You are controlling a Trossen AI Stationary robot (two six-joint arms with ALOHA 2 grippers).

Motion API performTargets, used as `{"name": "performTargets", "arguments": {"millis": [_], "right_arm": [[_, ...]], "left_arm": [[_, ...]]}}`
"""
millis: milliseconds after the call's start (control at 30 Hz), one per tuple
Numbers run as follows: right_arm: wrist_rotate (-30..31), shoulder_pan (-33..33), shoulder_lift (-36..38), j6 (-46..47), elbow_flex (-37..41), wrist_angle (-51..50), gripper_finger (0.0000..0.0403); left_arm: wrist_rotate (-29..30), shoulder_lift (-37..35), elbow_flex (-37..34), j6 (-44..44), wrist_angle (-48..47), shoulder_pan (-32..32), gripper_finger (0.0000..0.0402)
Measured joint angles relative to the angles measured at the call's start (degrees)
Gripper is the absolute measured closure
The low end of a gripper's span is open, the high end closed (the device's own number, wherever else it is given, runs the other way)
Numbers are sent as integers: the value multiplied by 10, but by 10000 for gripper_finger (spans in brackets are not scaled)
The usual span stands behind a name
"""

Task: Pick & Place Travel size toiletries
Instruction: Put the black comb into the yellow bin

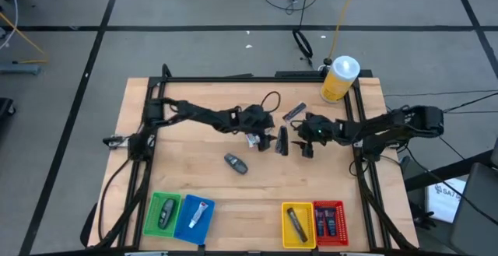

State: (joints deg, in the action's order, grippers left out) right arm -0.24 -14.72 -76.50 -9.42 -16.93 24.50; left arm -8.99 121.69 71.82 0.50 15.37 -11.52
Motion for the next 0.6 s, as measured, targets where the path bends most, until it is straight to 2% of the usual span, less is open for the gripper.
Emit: {"name": "performTargets", "arguments": {"millis": [133, 333, 600], "right_arm": [[1, 5, -34, -9, 34, 92, 169], [4, 16, -105, -85, 25, 177, 188], [69, 52, -130, -216, -5, 186, 188]], "left_arm": [[-25, 28, 12, 16, 3, 0, 147], [-40, 62, 40, 15, -1, -1, 147], [-42, 66, 46, -2, -5, -1, 147]]}}
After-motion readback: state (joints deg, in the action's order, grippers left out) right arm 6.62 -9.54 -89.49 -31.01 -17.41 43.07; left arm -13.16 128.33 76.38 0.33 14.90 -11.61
